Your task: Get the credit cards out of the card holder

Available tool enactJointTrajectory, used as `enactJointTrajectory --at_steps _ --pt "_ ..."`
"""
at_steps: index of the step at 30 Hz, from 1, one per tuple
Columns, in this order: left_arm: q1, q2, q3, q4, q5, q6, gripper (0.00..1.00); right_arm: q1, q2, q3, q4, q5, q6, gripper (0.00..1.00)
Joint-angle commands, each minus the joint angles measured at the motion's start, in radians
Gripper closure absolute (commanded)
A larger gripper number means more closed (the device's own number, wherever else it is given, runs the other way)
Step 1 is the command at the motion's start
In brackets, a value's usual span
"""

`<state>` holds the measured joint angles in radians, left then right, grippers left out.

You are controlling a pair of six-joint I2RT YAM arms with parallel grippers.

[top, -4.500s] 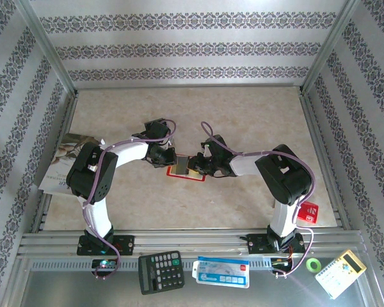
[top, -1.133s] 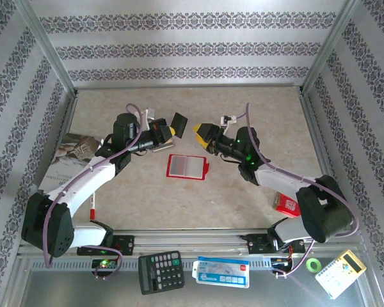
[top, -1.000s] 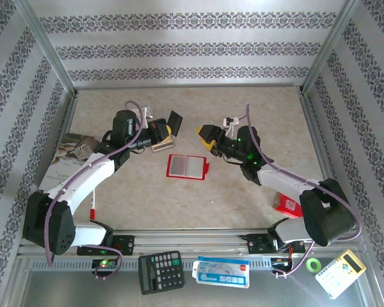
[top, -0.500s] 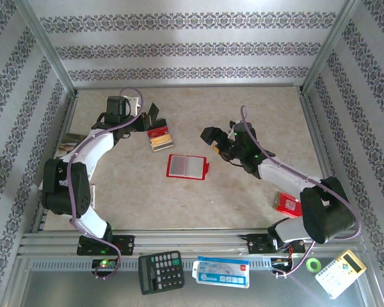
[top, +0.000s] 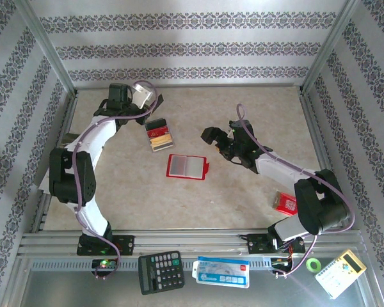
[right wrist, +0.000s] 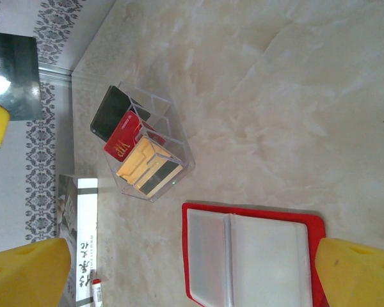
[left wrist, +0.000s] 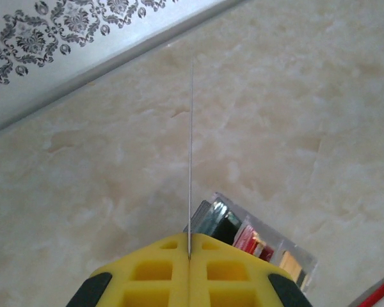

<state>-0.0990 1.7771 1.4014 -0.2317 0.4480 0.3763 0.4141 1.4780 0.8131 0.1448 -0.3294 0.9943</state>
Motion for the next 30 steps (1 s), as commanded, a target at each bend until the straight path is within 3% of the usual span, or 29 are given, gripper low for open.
enactJointTrajectory --at_steps 1,9,15,21,26,30 --pt "0.032 0.035 0.052 -0.156 0.015 0.261 1.00 -0.005 0.000 -0.008 0.032 0.007 -0.011 0.02" --pt "0.088 0.085 0.089 -0.277 0.197 0.529 1.00 -0.001 0.027 0.012 0.037 0.010 0.023 0.02" --pt "0.094 0.090 0.099 -0.289 0.272 0.589 1.00 0.009 0.019 0.012 0.071 0.006 0.042 0.02" --pt "0.096 0.151 0.164 -0.351 0.282 0.643 1.00 0.009 0.014 0.008 0.077 -0.007 0.056 0.02" --pt "0.096 0.222 0.282 -0.519 0.271 0.734 1.00 0.009 -0.010 0.000 0.088 -0.015 0.062 0.02" --pt "0.096 0.228 0.278 -0.511 0.236 0.728 1.00 0.009 -0.016 -0.004 0.089 -0.015 0.067 0.02"
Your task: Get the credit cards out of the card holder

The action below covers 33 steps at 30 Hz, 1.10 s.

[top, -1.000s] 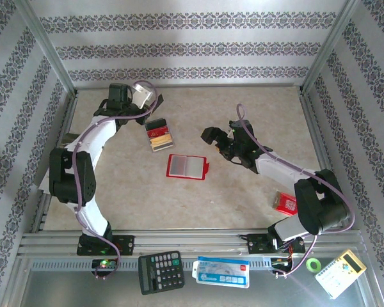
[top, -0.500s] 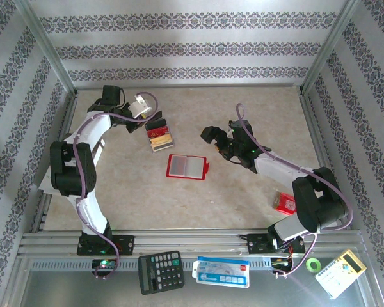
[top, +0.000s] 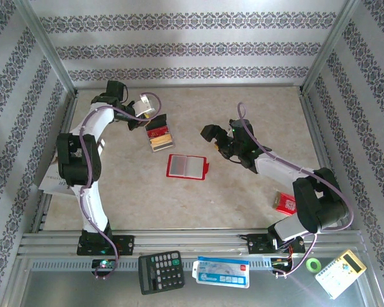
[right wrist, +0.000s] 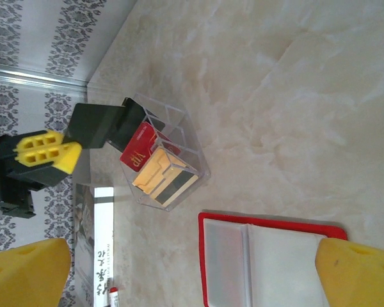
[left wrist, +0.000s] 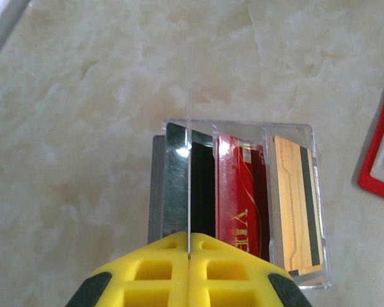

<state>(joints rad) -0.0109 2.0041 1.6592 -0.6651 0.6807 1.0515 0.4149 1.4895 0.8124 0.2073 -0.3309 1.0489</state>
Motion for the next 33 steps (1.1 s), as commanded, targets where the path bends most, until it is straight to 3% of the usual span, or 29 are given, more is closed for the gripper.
enactJointTrajectory --at_steps 1,10,17,22,26,33 --pt "0.008 0.001 0.012 -0.065 -0.006 0.051 1.00 0.009 -0.026 0.000 0.028 -0.015 0.013 0.02" --pt "0.008 0.027 -0.003 0.007 -0.058 0.002 0.99 0.010 -0.021 0.015 0.027 -0.036 0.024 0.02" --pt "0.008 0.044 0.030 0.018 -0.013 -0.054 0.86 0.010 -0.013 0.014 0.039 -0.048 0.051 0.02" --pt "0.008 0.026 0.019 0.063 -0.060 -0.107 0.68 0.007 -0.021 0.015 0.035 -0.046 0.043 0.02" --pt "0.008 -0.046 -0.025 0.180 -0.057 -0.246 0.60 0.009 -0.007 0.024 0.016 -0.046 0.022 0.02" --pt "0.006 -0.208 -0.194 0.502 -0.165 -0.708 0.36 0.053 0.039 0.059 -0.065 -0.015 -0.043 0.04"
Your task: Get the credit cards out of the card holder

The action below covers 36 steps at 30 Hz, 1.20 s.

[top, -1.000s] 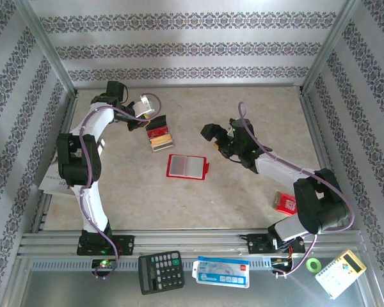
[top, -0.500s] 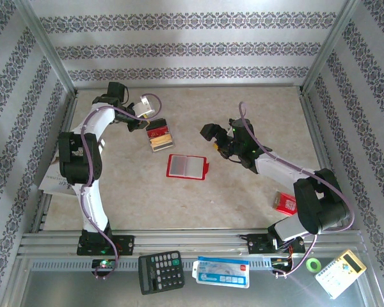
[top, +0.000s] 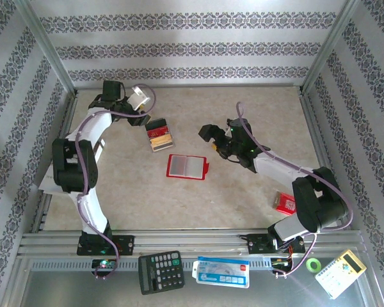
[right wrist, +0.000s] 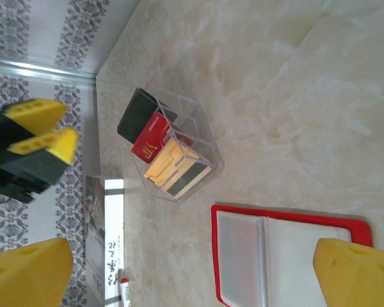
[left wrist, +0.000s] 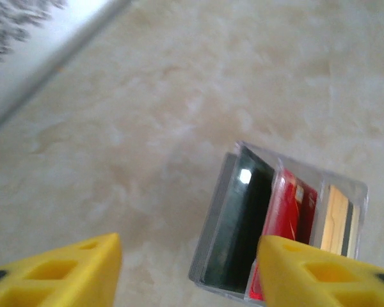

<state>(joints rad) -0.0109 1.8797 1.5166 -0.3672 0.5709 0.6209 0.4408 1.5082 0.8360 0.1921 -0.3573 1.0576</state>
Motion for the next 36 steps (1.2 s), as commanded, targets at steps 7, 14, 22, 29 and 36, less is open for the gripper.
enactJointTrajectory --at_steps 7,14,22,29,36 --pt "-0.004 -0.238 -0.257 0.378 -0.105 -0.621 0.31 0.130 0.089 0.129 -0.209 0.115 -0.172 0.05" --pt "-0.003 -0.401 -0.446 0.437 -0.237 -0.938 0.23 0.246 0.216 0.285 -0.420 0.237 -0.311 0.04" --pt "-0.001 -0.576 -0.593 0.314 -0.424 -1.088 0.00 0.324 0.339 0.424 -0.588 0.347 -0.389 0.05" --pt "0.000 -0.717 -0.633 0.202 -0.510 -1.138 0.00 0.349 0.441 0.526 -0.695 0.384 -0.372 0.12" --pt "0.009 -0.772 -0.676 0.205 -0.482 -1.138 0.00 0.351 0.492 0.577 -0.760 0.396 -0.363 0.15"
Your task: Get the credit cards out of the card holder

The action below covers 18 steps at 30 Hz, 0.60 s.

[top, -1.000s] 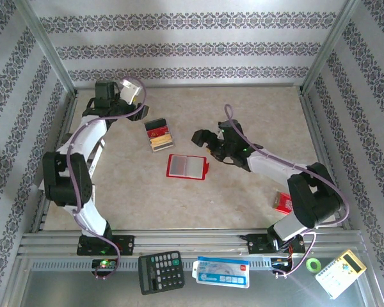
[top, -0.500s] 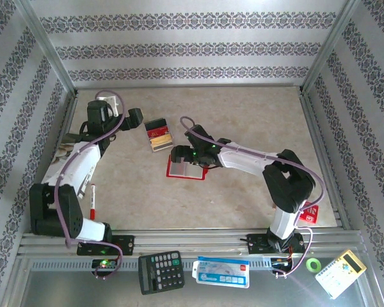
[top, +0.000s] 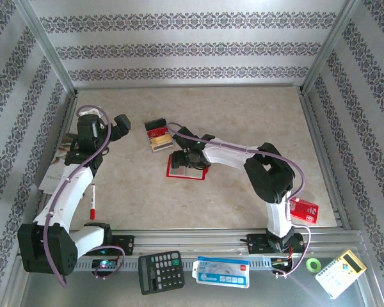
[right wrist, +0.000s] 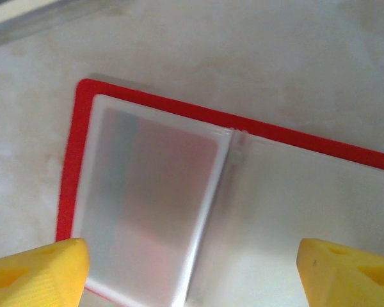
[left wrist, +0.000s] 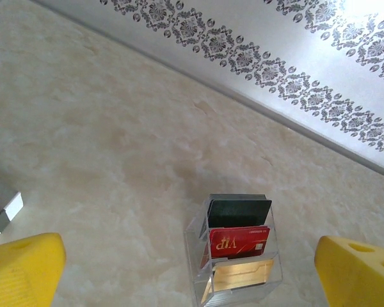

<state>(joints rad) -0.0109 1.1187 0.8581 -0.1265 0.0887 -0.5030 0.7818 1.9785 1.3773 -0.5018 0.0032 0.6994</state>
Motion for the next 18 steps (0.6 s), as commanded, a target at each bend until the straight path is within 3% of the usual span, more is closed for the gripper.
enactJointTrajectory --at_steps 1,18 --pt "0.009 -0.007 -0.017 -0.039 0.011 -0.011 0.00 0.010 0.027 0.040 -0.070 0.036 -0.007 0.16" --pt "0.011 0.049 -0.006 -0.011 0.258 0.033 0.00 0.004 0.071 0.056 -0.133 0.062 -0.024 0.24"
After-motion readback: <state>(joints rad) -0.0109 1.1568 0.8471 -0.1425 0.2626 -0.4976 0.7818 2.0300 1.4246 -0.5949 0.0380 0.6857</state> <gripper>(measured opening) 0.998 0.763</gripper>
